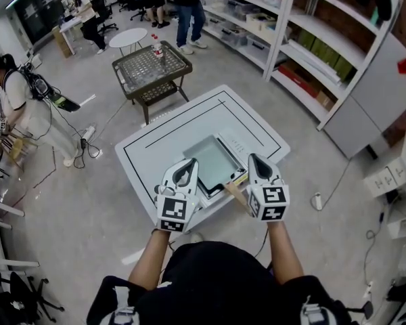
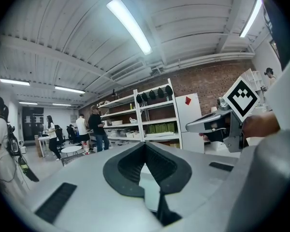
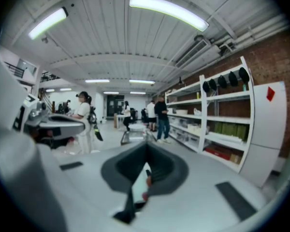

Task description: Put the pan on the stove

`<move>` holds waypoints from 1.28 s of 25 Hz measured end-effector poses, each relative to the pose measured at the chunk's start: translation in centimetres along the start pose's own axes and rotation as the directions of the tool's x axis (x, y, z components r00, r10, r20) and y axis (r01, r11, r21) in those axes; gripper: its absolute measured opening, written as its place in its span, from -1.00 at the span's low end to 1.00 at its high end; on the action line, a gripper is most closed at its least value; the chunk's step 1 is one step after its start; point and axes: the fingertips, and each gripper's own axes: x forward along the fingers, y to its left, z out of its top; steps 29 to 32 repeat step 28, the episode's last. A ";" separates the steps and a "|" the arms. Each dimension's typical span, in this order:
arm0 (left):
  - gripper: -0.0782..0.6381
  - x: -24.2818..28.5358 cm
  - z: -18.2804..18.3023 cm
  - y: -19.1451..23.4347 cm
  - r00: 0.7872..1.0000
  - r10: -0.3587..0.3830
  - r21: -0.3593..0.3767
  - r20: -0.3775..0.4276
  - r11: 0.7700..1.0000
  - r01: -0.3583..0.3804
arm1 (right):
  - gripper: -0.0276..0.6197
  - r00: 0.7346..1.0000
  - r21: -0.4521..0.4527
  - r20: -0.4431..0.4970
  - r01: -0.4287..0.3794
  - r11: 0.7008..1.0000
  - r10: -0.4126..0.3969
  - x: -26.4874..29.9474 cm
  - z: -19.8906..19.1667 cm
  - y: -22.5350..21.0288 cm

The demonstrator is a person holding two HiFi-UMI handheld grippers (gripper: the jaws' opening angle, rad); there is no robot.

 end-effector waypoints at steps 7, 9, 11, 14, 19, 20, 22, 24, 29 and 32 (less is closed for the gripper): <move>-0.71 0.1 0.1 -0.5 1.000 0.000 -0.006 0.007 1.000 0.000 | -0.81 1.000 -0.004 -0.006 -0.013 1.000 0.013 -0.1 -0.5 0.1; -0.72 0.1 0.1 -0.5 1.000 0.001 -0.008 0.008 1.000 -0.001 | -0.81 1.000 -0.004 -0.008 -0.016 1.000 0.016 0.0 -0.6 0.2; -0.72 0.1 0.0 -0.4 1.000 0.002 -0.009 0.008 1.000 -0.002 | -0.81 1.000 -0.003 -0.010 -0.020 1.000 0.020 0.2 -0.7 0.4; -0.72 0.2 -0.3 -0.3 1.000 0.005 -0.015 0.002 1.000 -0.005 | -0.81 1.000 -0.003 -0.014 -0.024 1.000 0.024 0.3 -0.7 0.5; -0.71 0.3 -0.7 -0.5 1.000 0.008 -0.014 -0.008 1.000 -0.008 | -0.82 0.999 -0.010 -0.021 -0.027 1.000 0.027 0.4 -0.9 0.4; -0.71 0.4 -0.7 -0.5 1.000 0.008 -0.014 -0.007 1.000 -0.008 | -0.81 0.999 -0.013 -0.023 -0.026 1.000 0.026 0.5 -1.0 0.3; -0.71 0.4 -0.7 -0.5 1.000 0.008 -0.016 -0.007 1.000 -0.008 | -0.81 0.999 -0.016 -0.027 -0.026 1.000 0.026 0.5 -1.3 0.4; -0.72 0.4 -0.8 -0.4 1.000 0.009 -0.015 -0.007 1.000 -0.009 | -0.82 0.999 -0.016 -0.031 -0.027 0.999 0.027 0.6 -1.4 0.4; -0.72 0.4 -0.8 -0.3 1.000 0.010 -0.015 -0.005 1.000 -0.010 | -0.81 0.999 -0.015 -0.032 -0.028 0.999 0.027 0.6 -1.5 0.5; -0.72 0.4 -0.8 -0.3 1.000 0.010 -0.015 -0.005 1.000 -0.010 | -0.81 0.999 -0.015 -0.032 -0.028 0.999 0.027 0.6 -1.5 0.5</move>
